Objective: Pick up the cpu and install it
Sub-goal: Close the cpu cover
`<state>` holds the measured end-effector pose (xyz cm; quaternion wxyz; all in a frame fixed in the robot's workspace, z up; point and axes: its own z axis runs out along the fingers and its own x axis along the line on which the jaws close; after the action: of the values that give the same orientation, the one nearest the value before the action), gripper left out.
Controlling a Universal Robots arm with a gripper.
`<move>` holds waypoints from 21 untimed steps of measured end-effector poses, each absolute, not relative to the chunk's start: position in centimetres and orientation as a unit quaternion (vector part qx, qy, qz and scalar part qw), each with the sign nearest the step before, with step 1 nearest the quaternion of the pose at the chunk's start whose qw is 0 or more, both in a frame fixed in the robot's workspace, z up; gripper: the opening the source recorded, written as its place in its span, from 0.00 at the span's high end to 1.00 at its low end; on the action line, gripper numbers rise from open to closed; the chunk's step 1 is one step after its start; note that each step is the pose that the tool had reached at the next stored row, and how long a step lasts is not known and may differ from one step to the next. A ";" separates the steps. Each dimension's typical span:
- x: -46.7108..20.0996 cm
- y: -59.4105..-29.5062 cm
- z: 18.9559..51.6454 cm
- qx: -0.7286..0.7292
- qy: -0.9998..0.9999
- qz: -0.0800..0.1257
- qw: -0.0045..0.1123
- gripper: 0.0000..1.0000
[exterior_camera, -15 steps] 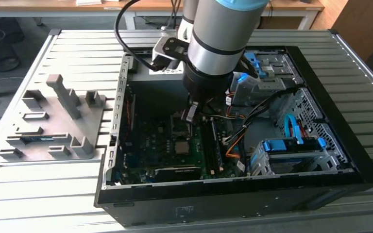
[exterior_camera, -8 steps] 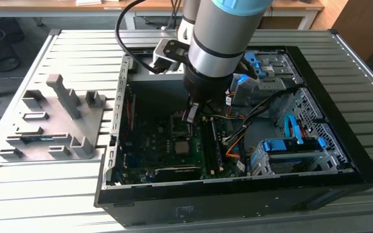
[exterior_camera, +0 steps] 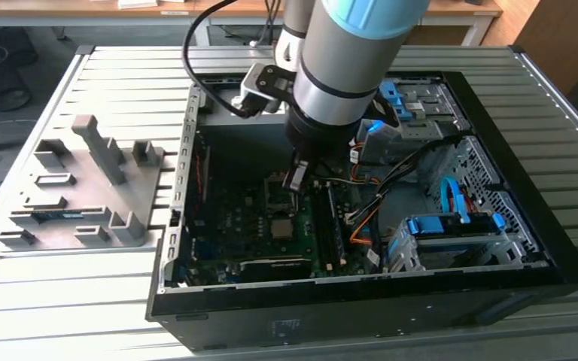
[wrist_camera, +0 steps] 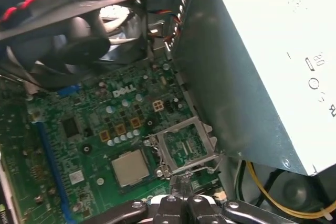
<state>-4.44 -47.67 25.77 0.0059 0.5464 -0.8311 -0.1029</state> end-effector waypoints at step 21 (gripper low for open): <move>-3.2 -45.4 23.3 0.537 -0.836 -0.114 -0.001 0.90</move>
<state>-3.24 -45.44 23.25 -0.0006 0.5370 -0.8359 -0.1139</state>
